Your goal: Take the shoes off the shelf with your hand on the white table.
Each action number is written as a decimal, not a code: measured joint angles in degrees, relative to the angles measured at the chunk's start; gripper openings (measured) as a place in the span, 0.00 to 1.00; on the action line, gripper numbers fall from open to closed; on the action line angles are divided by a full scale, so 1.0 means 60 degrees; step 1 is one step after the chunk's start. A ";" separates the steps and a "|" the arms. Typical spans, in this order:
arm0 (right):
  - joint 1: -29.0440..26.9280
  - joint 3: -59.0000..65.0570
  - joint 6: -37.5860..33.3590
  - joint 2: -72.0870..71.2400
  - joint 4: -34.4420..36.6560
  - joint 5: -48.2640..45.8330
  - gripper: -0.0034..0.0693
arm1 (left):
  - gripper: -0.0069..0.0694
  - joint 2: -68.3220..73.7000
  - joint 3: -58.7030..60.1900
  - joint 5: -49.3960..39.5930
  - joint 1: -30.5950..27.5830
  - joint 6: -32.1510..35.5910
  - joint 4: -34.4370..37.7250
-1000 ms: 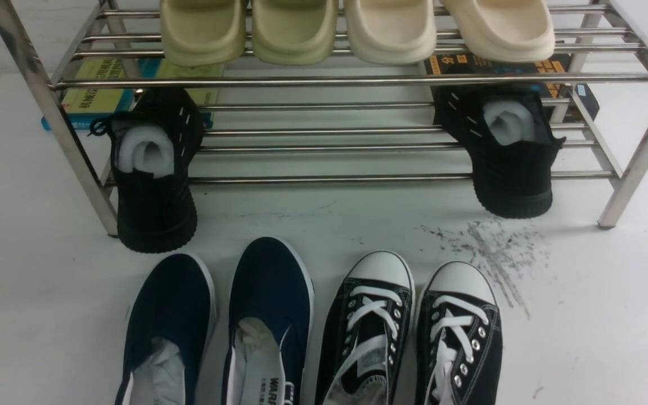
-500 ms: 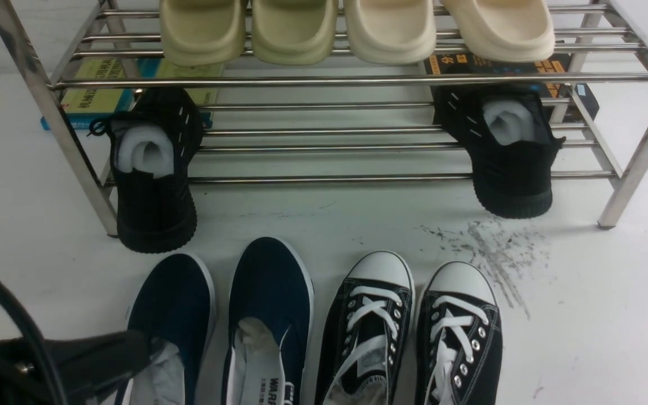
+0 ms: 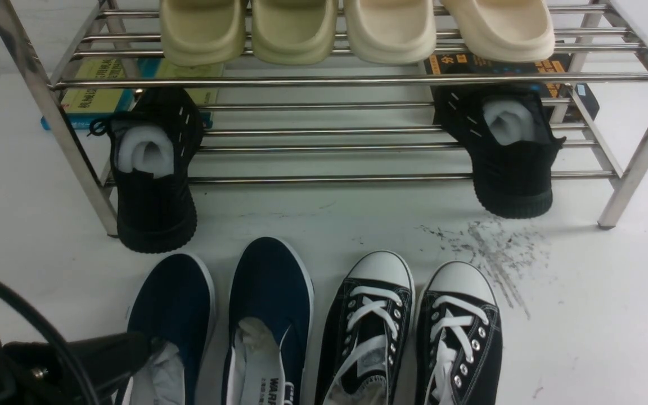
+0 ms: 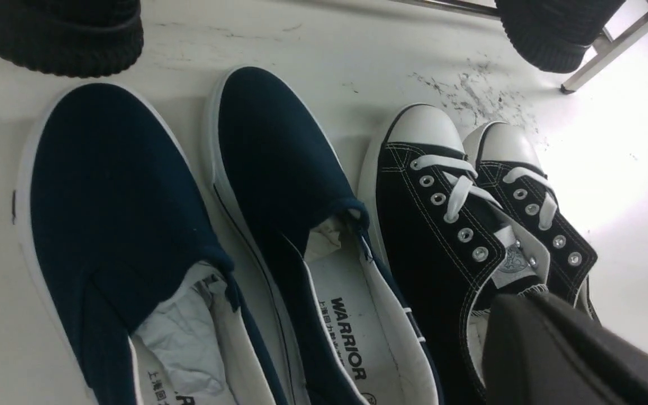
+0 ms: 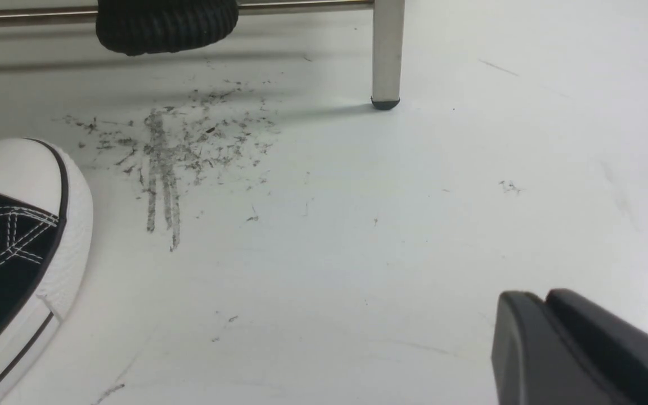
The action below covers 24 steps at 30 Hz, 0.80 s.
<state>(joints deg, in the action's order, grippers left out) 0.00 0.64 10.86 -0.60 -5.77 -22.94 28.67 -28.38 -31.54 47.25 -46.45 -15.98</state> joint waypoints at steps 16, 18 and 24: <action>0.0000 0.0000 0.0000 0.0000 0.0000 0.0000 0.17 | 0.12 -0.2045 0.2968 0.2344 -0.3644 0.3194 0.2663; 0.0000 0.0000 0.0000 0.0000 0.0000 0.0000 0.17 | 0.12 -0.2542 0.3363 0.2121 -0.4468 0.3329 0.2612; 0.0000 0.0000 0.0000 0.0000 0.0000 0.0006 0.18 | 0.13 -0.3839 0.4102 0.1096 -0.6515 0.3400 0.2255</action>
<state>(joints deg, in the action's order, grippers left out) 0.00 0.64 10.86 -0.60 -5.77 -22.90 5.63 -3.77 -24.96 8.15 -26.05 -2.45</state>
